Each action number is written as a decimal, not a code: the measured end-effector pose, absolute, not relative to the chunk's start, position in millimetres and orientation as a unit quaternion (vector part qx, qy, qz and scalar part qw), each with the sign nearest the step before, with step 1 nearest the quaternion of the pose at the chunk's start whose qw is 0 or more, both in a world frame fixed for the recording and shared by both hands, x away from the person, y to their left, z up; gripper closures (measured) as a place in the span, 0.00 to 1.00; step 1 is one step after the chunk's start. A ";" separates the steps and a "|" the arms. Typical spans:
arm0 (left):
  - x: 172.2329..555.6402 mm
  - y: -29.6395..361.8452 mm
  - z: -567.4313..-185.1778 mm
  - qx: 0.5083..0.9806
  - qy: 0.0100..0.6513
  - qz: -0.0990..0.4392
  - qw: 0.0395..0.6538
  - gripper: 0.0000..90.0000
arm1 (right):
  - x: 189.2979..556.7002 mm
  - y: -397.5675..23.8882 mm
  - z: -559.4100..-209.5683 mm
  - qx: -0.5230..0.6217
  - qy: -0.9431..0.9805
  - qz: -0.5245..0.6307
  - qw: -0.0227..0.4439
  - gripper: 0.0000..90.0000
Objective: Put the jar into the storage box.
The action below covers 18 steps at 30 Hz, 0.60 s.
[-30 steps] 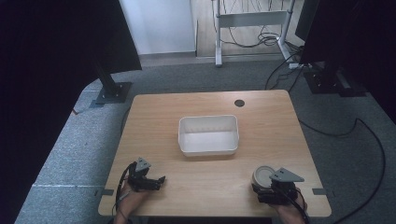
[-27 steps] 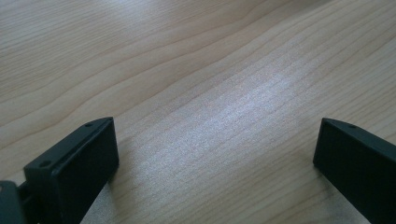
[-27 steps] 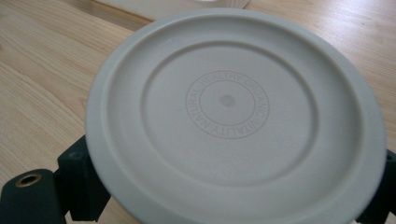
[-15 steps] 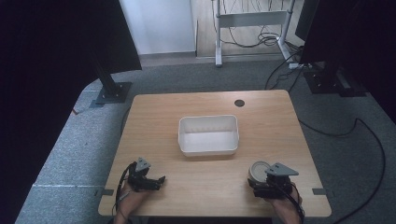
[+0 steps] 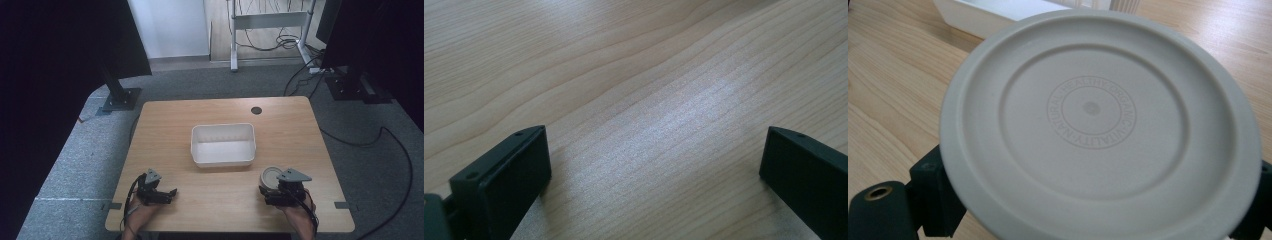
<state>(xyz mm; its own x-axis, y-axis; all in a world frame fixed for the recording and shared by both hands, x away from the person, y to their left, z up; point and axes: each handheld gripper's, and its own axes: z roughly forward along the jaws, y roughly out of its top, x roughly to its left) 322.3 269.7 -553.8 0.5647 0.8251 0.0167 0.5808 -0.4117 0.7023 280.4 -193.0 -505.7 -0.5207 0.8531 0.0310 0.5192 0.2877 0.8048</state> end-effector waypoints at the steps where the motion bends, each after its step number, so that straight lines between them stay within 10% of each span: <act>1: 322.3 269.7 -553.8 0.820 0.429 0.184 0.332 0.00 | 281.6 -192.0 -505.7 0.444 0.775 0.400 0.207 0.10; 18: 322.3 269.7 -553.8 0.820 0.429 0.184 0.332 0.00 | 298.3 -173.3 -503.3 0.438 0.773 0.408 0.210 0.10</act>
